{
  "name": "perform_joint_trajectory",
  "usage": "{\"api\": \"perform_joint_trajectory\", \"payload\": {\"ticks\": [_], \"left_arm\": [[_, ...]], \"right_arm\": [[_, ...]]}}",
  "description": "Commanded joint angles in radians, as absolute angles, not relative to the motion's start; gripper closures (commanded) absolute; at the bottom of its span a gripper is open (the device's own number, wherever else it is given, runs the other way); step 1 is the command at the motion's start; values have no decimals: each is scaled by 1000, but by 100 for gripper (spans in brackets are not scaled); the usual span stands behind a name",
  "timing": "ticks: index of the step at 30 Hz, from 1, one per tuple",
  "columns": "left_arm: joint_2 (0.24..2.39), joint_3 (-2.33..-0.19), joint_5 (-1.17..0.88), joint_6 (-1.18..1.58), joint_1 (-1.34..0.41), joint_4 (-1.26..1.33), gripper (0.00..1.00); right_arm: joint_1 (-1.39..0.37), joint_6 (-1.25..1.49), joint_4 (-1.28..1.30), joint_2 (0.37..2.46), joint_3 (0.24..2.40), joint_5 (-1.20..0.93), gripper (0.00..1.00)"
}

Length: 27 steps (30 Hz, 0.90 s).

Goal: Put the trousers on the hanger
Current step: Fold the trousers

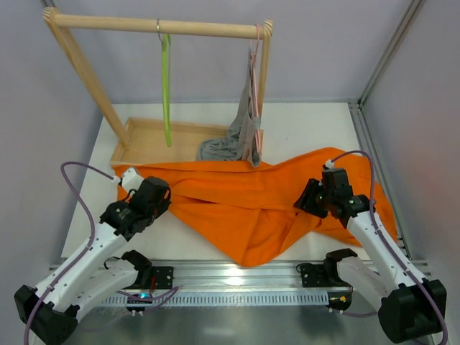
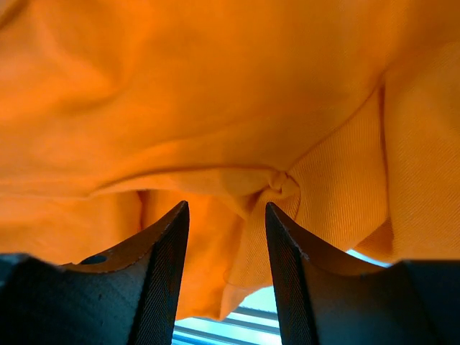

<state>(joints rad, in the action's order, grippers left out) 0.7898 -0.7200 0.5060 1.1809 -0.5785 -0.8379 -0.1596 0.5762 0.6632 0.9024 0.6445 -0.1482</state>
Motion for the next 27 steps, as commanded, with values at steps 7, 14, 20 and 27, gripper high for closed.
{"api": "perform_joint_trajectory", "payload": {"ticks": [7, 14, 20, 27], "left_arm": [[801, -816, 654, 1253, -578, -1023, 100], [879, -770, 551, 1236, -578, -992, 100], [815, -712, 560, 1295, -578, -1037, 100], [808, -764, 597, 1284, -578, -1028, 100]], "right_arm": [[-296, 686, 722, 779, 600, 53, 50], [-346, 765, 700, 830, 549, 26, 50], [-390, 766, 730, 894, 535, 44, 50], [-393, 720, 778, 951, 590, 66, 83]]}}
